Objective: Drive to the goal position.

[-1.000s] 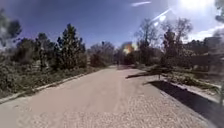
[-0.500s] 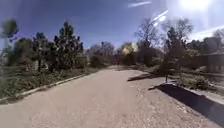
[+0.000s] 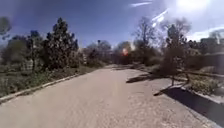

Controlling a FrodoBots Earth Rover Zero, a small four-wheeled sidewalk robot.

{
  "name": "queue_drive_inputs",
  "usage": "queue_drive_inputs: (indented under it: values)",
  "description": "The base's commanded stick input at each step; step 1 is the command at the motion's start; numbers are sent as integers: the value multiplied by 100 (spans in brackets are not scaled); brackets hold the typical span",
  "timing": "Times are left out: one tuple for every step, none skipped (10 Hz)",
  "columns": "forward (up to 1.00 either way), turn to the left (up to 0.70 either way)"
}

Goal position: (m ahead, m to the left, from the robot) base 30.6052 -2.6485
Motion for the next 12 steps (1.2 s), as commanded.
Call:
queue_drive_inputs:
  values:
    - [100, 0]
    - [100, 0]
    - [100, 0]
    - [100, 0]
    - [100, 0]
    - [100, 0]
    - [100, 0]
    - [100, 0]
    - [100, 0]
    - [100, 0]
    - [100, 0]
    - [100, 0]
